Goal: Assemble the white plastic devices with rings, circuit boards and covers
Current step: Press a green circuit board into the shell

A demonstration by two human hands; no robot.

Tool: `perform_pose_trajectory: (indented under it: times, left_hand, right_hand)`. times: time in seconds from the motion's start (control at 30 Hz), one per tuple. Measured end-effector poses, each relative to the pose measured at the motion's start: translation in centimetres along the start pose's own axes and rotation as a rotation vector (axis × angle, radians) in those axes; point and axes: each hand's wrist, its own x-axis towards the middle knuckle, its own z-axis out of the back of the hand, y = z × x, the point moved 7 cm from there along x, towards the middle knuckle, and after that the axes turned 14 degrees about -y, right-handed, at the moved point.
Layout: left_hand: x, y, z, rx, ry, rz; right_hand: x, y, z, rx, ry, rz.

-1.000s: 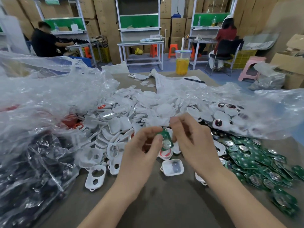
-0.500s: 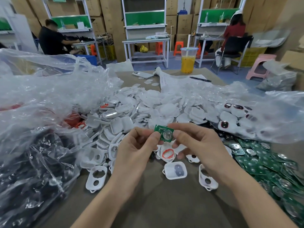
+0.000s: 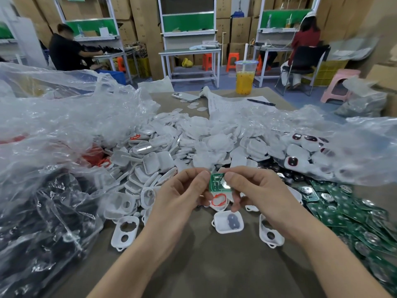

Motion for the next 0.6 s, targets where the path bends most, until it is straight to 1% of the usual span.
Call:
perform_pose_trajectory:
  times: [0.1,0.2,0.27,0.5,0.6]
  left_hand:
    - [0.0,0.3,-0.4,-0.061,0.05,0.054]
    - [-0.1,0.0,-0.5,-0.021,0.061,0.036]
    - [-0.2,-0.2,-0.6,0.018,0.071,0.005]
    - [-0.2,0.1,0.0,0.185,0.006,-0.036]
    - [-0.2,0.2,0.3,0.196,-0.011,-0.038]
  right_hand:
    - [-0.1,0.0,-0.3,0.03,0.019,0.005]
    - [0.0,-0.5,-0.7,0.111,0.034,-0.037]
    - [0.0,-0.8,-0.7,0.121,0.029,-0.058]
    - [-0.3,-0.8,-1.4,0.075,0.025,-0.025]
    - [-0.3,-0.9,-1.7,0.048,0.026,0.001]
